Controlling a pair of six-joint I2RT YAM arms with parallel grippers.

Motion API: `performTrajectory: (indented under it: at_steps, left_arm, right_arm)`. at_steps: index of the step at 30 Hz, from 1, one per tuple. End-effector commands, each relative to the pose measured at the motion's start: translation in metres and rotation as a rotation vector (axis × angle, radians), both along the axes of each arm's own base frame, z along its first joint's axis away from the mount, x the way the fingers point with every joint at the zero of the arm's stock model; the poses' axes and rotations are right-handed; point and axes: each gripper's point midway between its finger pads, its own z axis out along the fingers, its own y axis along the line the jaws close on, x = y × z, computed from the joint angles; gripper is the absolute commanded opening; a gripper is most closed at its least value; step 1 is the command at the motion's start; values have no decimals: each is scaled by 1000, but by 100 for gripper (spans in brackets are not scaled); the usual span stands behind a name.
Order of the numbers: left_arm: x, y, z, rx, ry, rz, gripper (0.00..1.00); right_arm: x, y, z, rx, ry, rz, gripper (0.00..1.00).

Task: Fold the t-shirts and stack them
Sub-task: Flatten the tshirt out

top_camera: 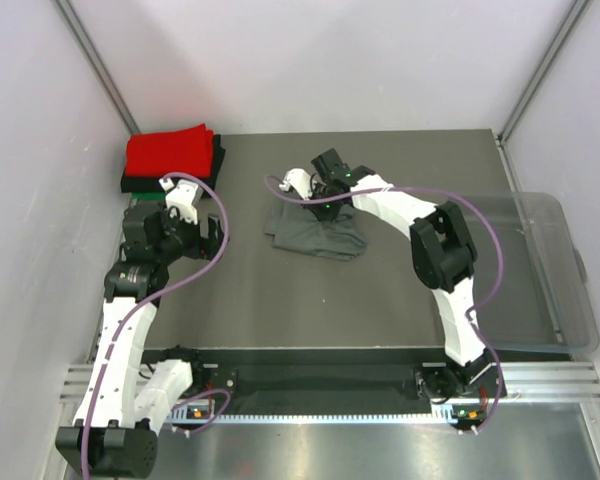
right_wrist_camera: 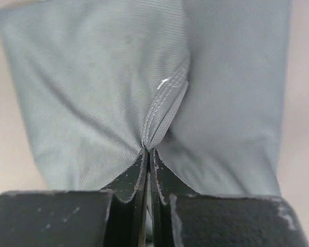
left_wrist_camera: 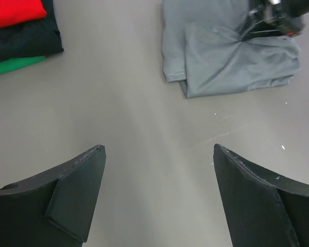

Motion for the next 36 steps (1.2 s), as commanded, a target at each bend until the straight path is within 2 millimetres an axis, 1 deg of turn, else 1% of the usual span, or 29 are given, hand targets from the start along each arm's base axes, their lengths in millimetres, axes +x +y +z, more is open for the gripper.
performTrajectory:
  at_steps: [1, 2, 3, 5, 6, 9, 10, 11, 13, 16, 18, 19, 20, 21, 22, 23, 24, 25, 26, 27, 28, 29, 30, 31, 32, 33, 34, 35, 36]
  left_arm:
    - [0, 2, 12, 5, -46, 7, 89]
    - [0, 3, 13, 6, -56, 8, 89]
    - [0, 3, 13, 6, -57, 12, 89]
    - [0, 4, 14, 4, -60, 18, 89]
    - [1, 4, 15, 4, -64, 21, 89]
    - [0, 4, 18, 1, -75, 23, 89]
    - [1, 5, 18, 1, -76, 26, 89]
    - [1, 4, 18, 3, -75, 24, 89]
    - [3, 5, 20, 7, -75, 23, 89]
    - [7, 4, 17, 22, -58, 9, 89]
    - [11, 0, 11, 9, -27, -19, 87]
    - [13, -3, 8, 5, -16, -36, 87]
    - [18, -6, 1, -2, 13, -50, 86]
    - [21, -11, 4, -16, 15, -81, 85]
    - [25, -13, 4, -16, 22, -97, 85]
    - [36, -15, -1, -18, 56, -114, 84]
    - [43, -16, -3, -11, 63, -130, 83]
    - [53, -19, -18, -20, 120, -151, 83]
    - [63, -20, -15, -17, 119, -160, 82]
    - [69, -27, -18, -9, 132, -190, 82]
    - [79, -32, -38, -3, 194, -206, 81]
    - [90, -38, -31, 10, 181, -223, 81]
    - [102, -50, -38, 33, 200, -253, 79]
    - [103, -58, -50, 52, 223, -272, 78]
    - [114, -66, -43, 78, 196, -283, 78]
    - [123, -87, -41, 109, 153, -327, 78]
    - [132, -97, -55, 135, 172, -343, 78]
    - [147, -105, -44, 167, 130, -339, 78]
    - [149, -123, -46, 194, 121, -381, 78]
  right_arm:
    - [-1, 1, 110, 97, -216, 10, 0]
    - [-3, -2, 123, 90, -250, 17, 0]
    - [-11, -1, 153, 114, -307, 31, 0]
    - [-17, -3, 184, 120, -390, 44, 0]
    - [-27, -3, 217, 157, -455, 58, 0]
    - [-46, 0, 266, 184, -584, 127, 0]
    - [-57, -3, 291, 195, -641, 144, 0]
    - [-59, -8, 301, 149, -699, 171, 0]
    - [-75, -14, 321, 140, -756, 208, 0]
    - [-75, -42, 329, 93, -797, 165, 0]
    - [-78, -55, 289, 43, -708, 183, 0]
    - [-85, -63, 279, 27, -689, 188, 0]
    - [-92, -72, 238, -32, -612, 204, 0]
    - [-98, -79, 220, -52, -579, 205, 0]
    - [-108, -89, 215, -48, -573, 198, 0]
    - [-118, -101, 179, -88, -500, 197, 0]
    - [-120, -111, 168, -97, -486, 179, 0]
    - [-131, -125, 151, -109, -461, 167, 0]
    - [-133, -134, 145, -113, -455, 146, 0]
    - [-130, -148, 142, -114, -457, 101, 0]
    - [-136, -160, 133, -121, -446, 78, 0]
    - [-139, -164, 131, -93, -433, 69, 0]
    - [-142, -176, 126, -81, -420, 35, 0]
    - [-142, -183, 124, -84, -420, 16, 0]
    - [-145, -187, 122, -70, -406, -3, 0]
    - [-146, -193, 122, -61, -409, -29, 0]
    - [-150, -195, 114, -61, -388, -35, 0]
    - [-151, -197, 112, -52, -383, -52, 0]
    - [-153, -199, 110, -48, -384, -61, 0]
